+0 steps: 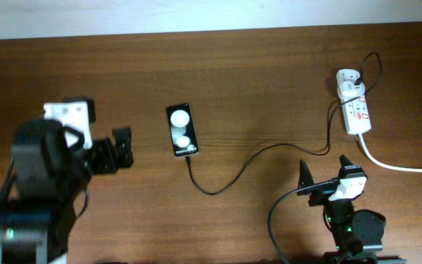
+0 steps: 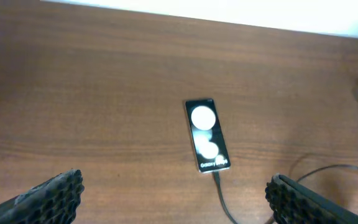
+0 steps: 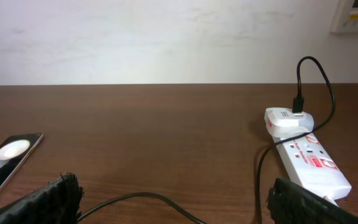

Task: Plug charger to phone and switch on socket

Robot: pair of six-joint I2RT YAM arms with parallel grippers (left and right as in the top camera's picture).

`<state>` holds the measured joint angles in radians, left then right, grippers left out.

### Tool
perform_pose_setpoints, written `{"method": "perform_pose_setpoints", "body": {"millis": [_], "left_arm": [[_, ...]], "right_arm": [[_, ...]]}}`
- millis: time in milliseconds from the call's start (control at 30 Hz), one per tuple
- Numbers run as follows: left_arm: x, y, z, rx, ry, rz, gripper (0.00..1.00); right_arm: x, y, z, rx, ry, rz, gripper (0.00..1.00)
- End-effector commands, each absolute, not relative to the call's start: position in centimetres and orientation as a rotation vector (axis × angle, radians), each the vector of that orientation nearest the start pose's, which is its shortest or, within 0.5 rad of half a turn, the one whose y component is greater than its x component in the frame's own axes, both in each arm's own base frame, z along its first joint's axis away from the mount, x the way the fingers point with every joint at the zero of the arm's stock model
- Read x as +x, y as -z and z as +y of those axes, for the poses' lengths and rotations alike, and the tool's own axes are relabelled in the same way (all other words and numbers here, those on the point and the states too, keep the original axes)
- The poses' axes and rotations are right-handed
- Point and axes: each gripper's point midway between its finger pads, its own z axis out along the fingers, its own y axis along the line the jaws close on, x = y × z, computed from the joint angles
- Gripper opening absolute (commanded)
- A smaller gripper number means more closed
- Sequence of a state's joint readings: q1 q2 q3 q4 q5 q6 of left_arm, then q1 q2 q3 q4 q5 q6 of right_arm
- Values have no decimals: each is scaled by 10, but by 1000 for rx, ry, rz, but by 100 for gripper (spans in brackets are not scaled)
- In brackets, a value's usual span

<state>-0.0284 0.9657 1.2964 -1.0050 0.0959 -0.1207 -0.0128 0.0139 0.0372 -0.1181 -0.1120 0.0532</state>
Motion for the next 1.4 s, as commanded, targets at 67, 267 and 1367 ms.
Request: {"method": "perform_pose_setpoints", "body": {"millis": [67, 267, 1367], "left_arm": [[243, -278, -10, -83, 96, 2245, 99], [249, -248, -11, -72, 109, 2082, 99], [246, -156, -10, 215, -127, 1638, 99]], "right_arm": [[244, -158, 15, -21, -121, 1663, 99], [244, -158, 15, -21, -121, 1663, 99], [244, -158, 15, -21, -121, 1663, 99]]}}
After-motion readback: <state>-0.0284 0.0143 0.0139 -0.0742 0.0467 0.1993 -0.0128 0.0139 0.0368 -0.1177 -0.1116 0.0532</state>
